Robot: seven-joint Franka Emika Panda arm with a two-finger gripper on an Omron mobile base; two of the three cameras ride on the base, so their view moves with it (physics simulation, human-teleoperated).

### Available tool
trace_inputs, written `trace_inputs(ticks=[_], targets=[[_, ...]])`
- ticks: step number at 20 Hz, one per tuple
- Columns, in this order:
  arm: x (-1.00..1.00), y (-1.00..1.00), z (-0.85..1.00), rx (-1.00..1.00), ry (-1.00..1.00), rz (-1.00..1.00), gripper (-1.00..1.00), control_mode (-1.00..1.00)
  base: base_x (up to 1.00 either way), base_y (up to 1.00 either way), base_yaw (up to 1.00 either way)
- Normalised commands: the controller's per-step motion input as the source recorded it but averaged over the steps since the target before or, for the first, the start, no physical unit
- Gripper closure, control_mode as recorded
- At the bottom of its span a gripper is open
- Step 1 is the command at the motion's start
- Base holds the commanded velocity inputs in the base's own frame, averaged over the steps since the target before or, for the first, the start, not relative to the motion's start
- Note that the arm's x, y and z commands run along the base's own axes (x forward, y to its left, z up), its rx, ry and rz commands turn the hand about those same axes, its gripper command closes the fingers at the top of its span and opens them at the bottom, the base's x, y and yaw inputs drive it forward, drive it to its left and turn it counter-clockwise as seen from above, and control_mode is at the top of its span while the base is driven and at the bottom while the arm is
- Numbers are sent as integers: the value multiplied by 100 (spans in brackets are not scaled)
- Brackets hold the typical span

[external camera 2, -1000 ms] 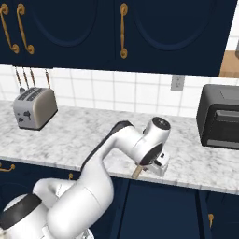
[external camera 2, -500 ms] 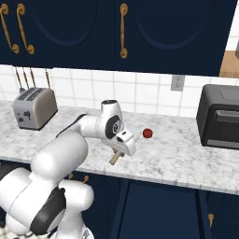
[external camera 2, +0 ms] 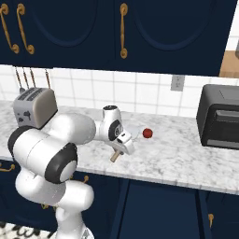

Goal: Pick the pizza cutter from the drawer and place it on the counter.

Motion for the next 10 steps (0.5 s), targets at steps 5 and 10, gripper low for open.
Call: trace_inputs(ticks=[5,10], targets=[[-38,-12,60,6,-8,-3,-100,-100,0,0,0],[-94,-26,91,11,-42,0,-100,-100,0,0,0]])
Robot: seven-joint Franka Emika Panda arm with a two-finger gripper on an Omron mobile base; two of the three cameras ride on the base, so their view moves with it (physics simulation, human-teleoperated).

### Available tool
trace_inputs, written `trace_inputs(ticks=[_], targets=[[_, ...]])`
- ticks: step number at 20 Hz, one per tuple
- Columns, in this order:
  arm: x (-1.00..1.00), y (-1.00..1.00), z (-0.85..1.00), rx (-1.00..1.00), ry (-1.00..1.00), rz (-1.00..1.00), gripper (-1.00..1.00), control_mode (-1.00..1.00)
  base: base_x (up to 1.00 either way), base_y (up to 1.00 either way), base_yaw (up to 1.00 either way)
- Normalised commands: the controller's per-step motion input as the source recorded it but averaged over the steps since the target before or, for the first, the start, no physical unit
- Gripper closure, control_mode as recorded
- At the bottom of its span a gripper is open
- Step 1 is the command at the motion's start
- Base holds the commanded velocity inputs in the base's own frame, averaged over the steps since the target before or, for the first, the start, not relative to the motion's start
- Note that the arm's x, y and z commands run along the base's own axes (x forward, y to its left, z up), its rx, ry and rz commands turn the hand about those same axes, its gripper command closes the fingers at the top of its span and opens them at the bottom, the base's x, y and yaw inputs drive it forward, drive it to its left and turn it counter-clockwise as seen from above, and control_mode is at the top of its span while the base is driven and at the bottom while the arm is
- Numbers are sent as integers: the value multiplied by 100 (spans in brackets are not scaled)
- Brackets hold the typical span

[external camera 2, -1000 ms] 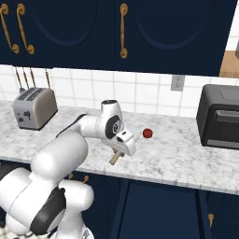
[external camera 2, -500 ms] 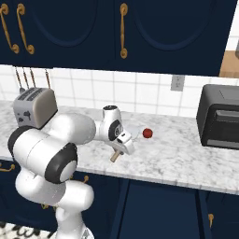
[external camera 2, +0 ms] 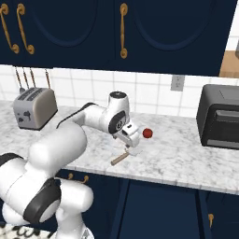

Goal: Pick the pizza cutter from the drawer and place it on the counter.

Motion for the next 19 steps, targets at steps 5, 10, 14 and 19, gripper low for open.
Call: trace_inputs(ticks=[5,10,14,19], targets=[[-100,-21,100,18,-70,0,-100,-100,0,0,0],[-100,-14,100,19,-63,0,-100,-100,0,0,0],[-71,-17,75,21,-34,2,-100,-100,0,0,0],[2,1,0,-2,2,0,-100,-100,0,0,0]])
